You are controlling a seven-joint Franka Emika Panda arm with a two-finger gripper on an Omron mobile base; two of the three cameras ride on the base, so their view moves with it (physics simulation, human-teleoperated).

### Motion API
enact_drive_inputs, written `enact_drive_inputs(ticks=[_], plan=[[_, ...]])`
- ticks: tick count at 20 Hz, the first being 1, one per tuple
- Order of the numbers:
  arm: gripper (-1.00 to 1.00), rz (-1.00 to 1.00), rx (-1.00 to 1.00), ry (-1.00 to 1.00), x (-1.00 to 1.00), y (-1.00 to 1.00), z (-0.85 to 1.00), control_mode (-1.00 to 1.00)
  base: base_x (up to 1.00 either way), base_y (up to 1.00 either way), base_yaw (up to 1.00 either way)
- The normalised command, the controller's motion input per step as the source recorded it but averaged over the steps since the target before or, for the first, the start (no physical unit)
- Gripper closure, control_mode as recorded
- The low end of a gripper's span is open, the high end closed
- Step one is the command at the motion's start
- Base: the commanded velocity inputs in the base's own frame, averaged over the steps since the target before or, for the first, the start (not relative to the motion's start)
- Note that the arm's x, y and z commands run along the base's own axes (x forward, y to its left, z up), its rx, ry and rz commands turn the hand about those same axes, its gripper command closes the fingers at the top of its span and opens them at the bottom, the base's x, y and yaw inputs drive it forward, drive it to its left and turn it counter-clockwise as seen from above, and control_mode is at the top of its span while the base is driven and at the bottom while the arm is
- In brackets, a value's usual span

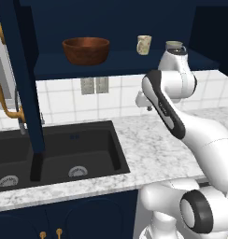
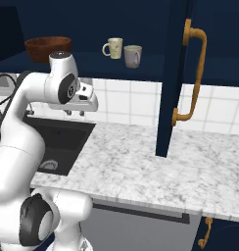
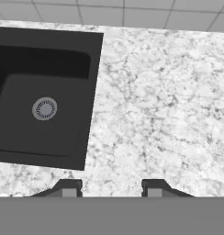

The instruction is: Gather all objects into one cabinet and sort the glasses and bowls to opposite sides.

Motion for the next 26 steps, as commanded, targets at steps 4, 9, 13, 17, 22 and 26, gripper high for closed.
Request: enact_drive_inputs(ticks=[4, 9, 13, 17, 22, 26], plan=[[-1.00, -0.05, 0.00, -0.03, -0.53, -0.15, 0.00, -1.00, 0.00, 0.00, 0.00], [-1.00, -0.14, 0.00, -0.07, -1.00, -0.44, 0.22, -1.00, 0.00, 0.00, 0.00], [-1.00, -0.13, 0.00, -0.05, -0.94, -0.16, 0.42, -1.00, 0.00, 0.00, 0.00], [-1.00, -0.09, 0.00, -0.06, -0.71, 0.02, 0.51, -1.00, 0.00, 0.00, 0.00], [-1.00, -0.01, 0.00, -0.04, -0.45, 0.22, 0.45, -1.00, 0.00, 0.00, 0.00], [-1.00, 0.00, 0.00, 0.00, -0.37, 0.11, 0.06, -1.00, 0.00, 0.00, 0.00]])
